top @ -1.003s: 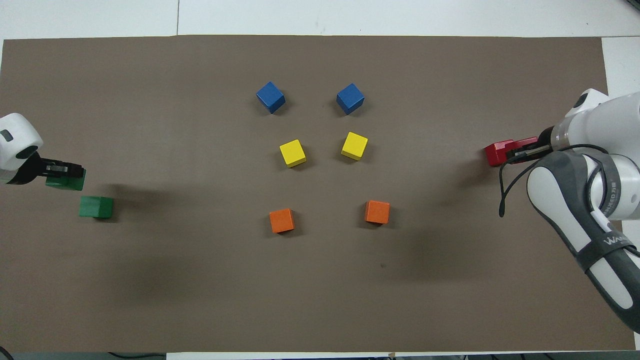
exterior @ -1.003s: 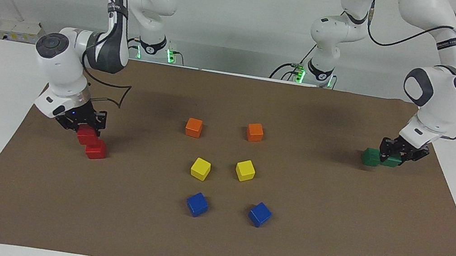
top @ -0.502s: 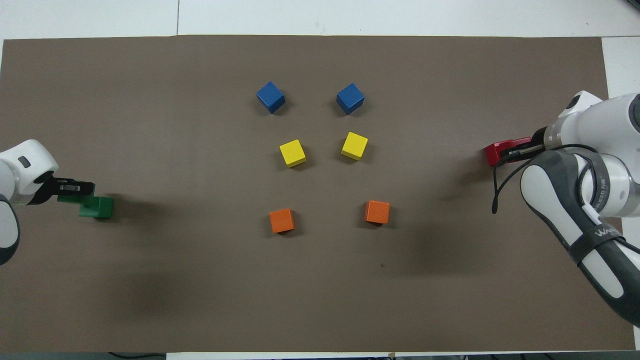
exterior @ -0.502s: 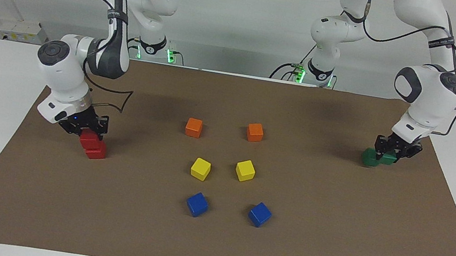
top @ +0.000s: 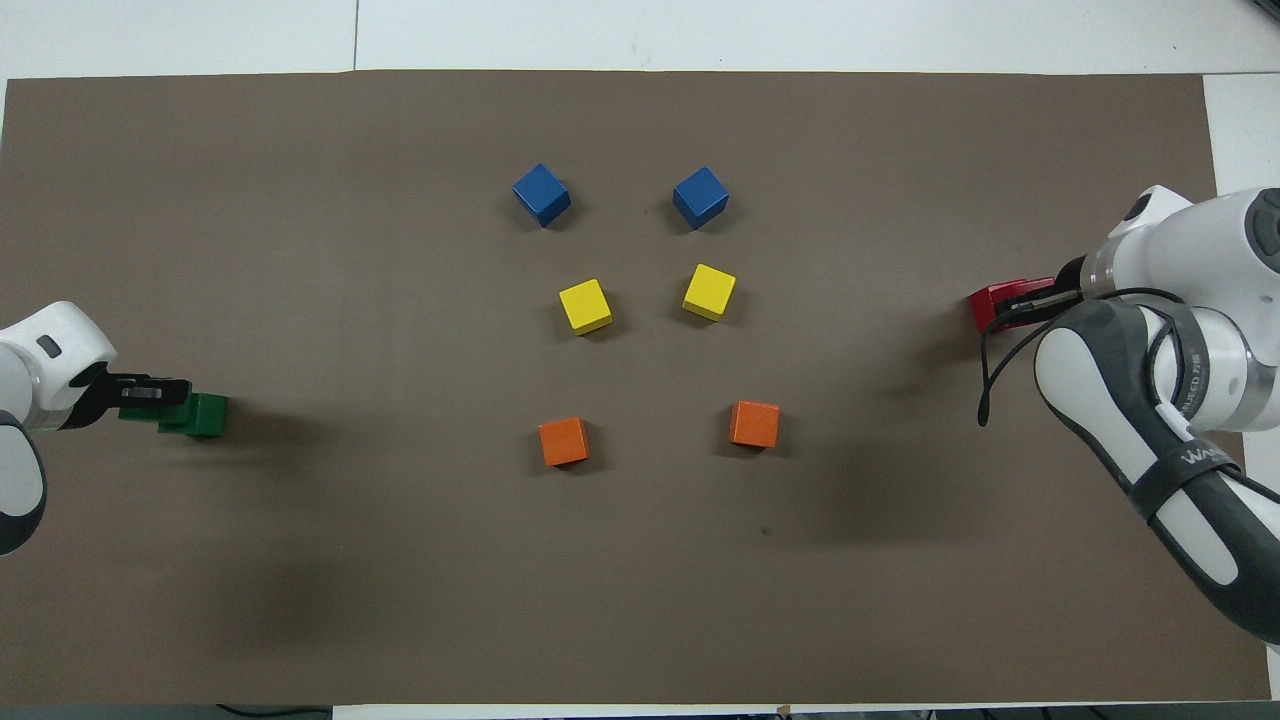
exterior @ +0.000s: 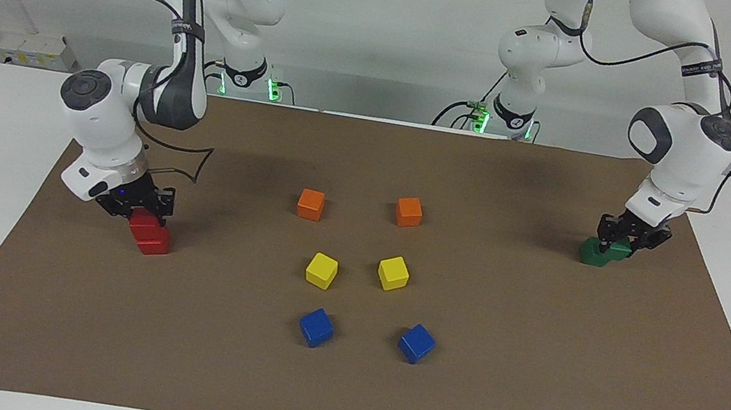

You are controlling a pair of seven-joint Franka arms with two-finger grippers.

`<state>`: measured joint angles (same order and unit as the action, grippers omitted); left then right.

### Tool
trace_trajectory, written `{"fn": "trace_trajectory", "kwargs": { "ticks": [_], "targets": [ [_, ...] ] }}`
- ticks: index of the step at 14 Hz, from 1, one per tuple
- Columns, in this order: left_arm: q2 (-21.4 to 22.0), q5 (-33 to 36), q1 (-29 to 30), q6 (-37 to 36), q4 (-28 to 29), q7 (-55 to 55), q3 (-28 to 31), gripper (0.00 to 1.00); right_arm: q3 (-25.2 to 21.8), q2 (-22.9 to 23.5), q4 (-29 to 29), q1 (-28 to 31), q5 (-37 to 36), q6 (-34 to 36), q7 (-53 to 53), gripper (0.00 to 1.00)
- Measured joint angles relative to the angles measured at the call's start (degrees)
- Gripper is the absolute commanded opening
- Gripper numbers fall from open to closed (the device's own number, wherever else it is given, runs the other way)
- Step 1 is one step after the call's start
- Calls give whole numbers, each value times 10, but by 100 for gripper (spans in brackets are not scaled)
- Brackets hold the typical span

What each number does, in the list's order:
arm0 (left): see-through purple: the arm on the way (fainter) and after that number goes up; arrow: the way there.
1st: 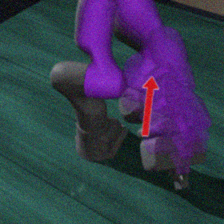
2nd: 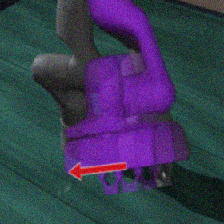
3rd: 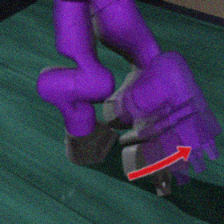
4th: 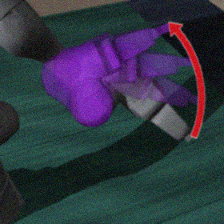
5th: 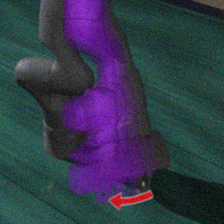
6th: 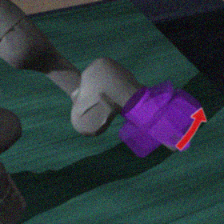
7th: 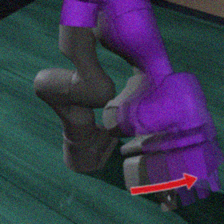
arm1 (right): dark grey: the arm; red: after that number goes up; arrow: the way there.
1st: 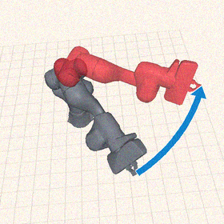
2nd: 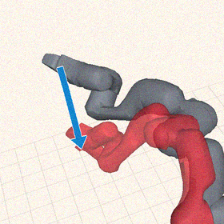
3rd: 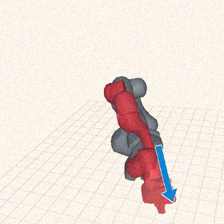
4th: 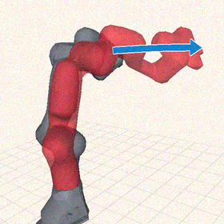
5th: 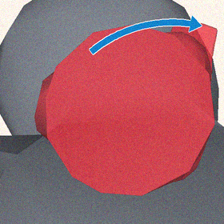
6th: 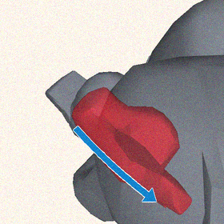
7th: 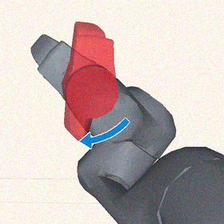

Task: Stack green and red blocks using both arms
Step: 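Lower the green block with the left gripper while the right gripper lowers red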

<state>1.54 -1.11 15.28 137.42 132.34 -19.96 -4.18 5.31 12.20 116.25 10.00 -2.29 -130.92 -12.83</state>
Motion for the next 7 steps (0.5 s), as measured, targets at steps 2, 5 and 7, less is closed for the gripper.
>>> {"fn": "trace_trajectory", "kwargs": {
  "ticks": [2, 5, 7],
  "targets": [
    [0, -2, 0, 0, 2, 0, 0, 0, 0, 0, 0, 1, 0, -1, 0, 0],
    [0, -2, 0, 0, 3, -3, 0, 28, 0, 0, 0, 1, 0, -1, 0, 27],
    [0, -3, 0, 0, 5, -14, 0, 100, 0, 0, 0, 1, 0, -1, 0, 41]
  ]
}}
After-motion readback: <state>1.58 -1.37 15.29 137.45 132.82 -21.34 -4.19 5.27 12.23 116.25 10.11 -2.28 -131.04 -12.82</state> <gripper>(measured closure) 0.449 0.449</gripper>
